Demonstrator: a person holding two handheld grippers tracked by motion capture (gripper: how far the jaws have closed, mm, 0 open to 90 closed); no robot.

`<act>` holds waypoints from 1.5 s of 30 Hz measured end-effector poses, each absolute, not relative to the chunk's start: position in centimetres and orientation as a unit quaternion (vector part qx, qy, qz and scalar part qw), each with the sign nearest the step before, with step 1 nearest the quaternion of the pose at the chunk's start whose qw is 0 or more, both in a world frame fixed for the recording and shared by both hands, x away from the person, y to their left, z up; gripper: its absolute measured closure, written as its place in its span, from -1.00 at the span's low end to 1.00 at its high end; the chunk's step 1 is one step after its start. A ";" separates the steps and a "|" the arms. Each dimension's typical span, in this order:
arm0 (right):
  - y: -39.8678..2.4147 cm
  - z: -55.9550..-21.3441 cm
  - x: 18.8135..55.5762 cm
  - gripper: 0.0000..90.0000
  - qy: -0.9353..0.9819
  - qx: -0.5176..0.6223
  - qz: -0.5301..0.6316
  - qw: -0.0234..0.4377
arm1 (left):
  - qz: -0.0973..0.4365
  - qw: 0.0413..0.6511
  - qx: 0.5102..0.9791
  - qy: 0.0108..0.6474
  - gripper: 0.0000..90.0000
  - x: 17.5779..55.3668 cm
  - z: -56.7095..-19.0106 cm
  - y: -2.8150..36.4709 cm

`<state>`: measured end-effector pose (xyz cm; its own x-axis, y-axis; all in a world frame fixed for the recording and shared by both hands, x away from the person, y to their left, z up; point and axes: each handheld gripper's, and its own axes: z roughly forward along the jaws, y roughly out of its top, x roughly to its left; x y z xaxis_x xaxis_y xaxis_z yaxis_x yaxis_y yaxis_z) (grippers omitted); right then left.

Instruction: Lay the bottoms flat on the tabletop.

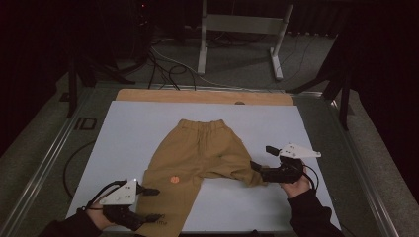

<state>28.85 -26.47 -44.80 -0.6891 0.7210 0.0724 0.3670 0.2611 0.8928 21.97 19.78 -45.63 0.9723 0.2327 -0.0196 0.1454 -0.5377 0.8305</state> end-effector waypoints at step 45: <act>-25.0 -46.4 30.8 0.96 0.800 0.360 0.443 0.185 | 0.040 0.486 0.868 0.094 -0.06 28.6 -48.4 1.7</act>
<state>30.78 -24.99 -46.45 -0.6718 0.7404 0.0227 0.4118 0.3478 0.8423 28.61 1.72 -48.44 0.9793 0.2012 -0.0216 0.1234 -0.5093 0.8517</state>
